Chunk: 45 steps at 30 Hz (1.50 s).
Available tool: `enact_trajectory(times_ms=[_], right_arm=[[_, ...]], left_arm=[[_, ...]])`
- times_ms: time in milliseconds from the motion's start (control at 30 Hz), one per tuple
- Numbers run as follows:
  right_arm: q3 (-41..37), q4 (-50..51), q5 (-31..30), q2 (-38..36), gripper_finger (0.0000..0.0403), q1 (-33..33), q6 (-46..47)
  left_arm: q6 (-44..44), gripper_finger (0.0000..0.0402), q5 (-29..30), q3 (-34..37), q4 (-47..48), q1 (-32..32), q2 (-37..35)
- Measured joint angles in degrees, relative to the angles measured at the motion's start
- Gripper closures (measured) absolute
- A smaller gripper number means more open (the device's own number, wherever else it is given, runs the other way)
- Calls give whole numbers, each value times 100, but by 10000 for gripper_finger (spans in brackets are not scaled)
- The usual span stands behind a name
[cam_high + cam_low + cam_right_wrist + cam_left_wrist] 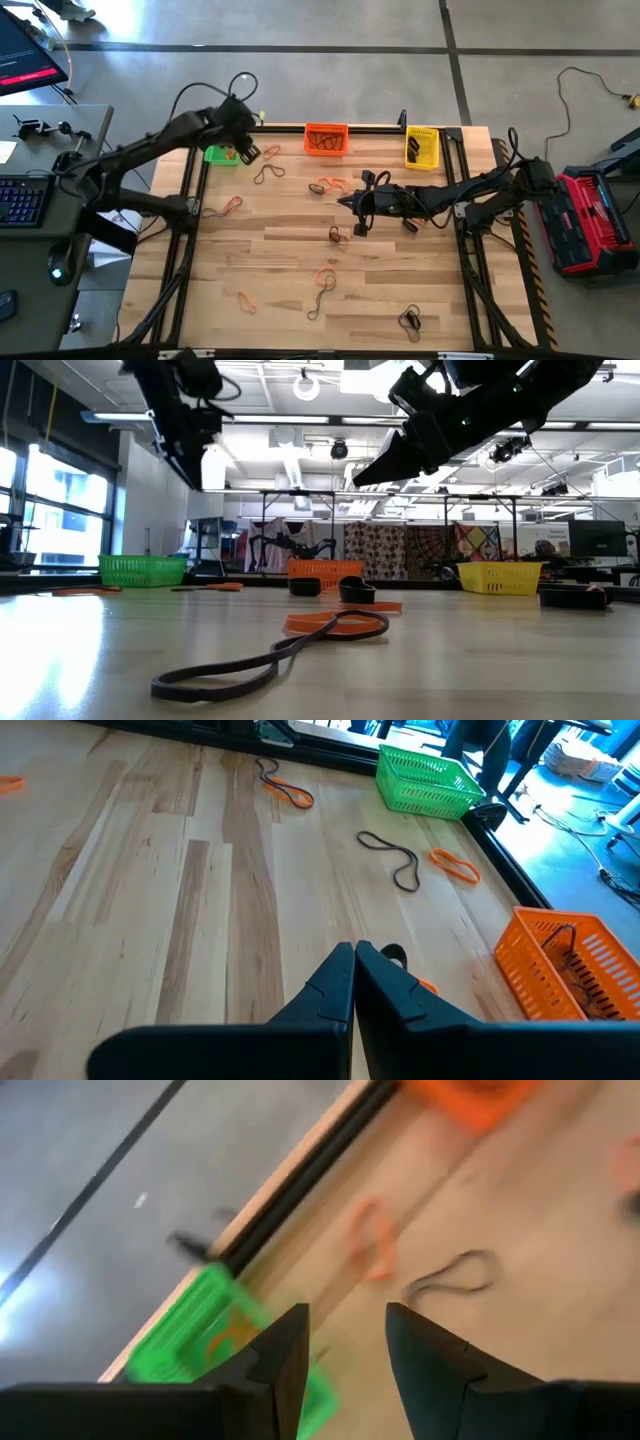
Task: Sort rubber bands into baskets
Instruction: Put the middle left blue rubber band into the orange bin
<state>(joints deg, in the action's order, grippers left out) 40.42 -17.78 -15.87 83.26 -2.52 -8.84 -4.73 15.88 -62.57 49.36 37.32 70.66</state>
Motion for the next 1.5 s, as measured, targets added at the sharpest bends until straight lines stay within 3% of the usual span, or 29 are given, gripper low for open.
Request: enact_trajectory(times_ms=[333, 567, 867, 1267, 1500], right_arm=[[0, -2, 0, 0, 403, 0, 2], [0, 4, 1, 2, 403, 0, 152], [0, 24, 0, 2, 403, -15, 253], [0, 41, 1, 4, 403, -14, 251], [0, 72, 1, 4, 403, -15, 249]], left_arm=[[360, 278, -932, 581, -363, -1116, -316], [515, 278, -984, 1135, -612, -1954, -324], [1367, 278, -984, 1345, -511, -3098, -330], [3080, 278, -746, 1366, 812, -4372, -331], [3741, 292, -1001, 2009, 972, -4597, -712]])
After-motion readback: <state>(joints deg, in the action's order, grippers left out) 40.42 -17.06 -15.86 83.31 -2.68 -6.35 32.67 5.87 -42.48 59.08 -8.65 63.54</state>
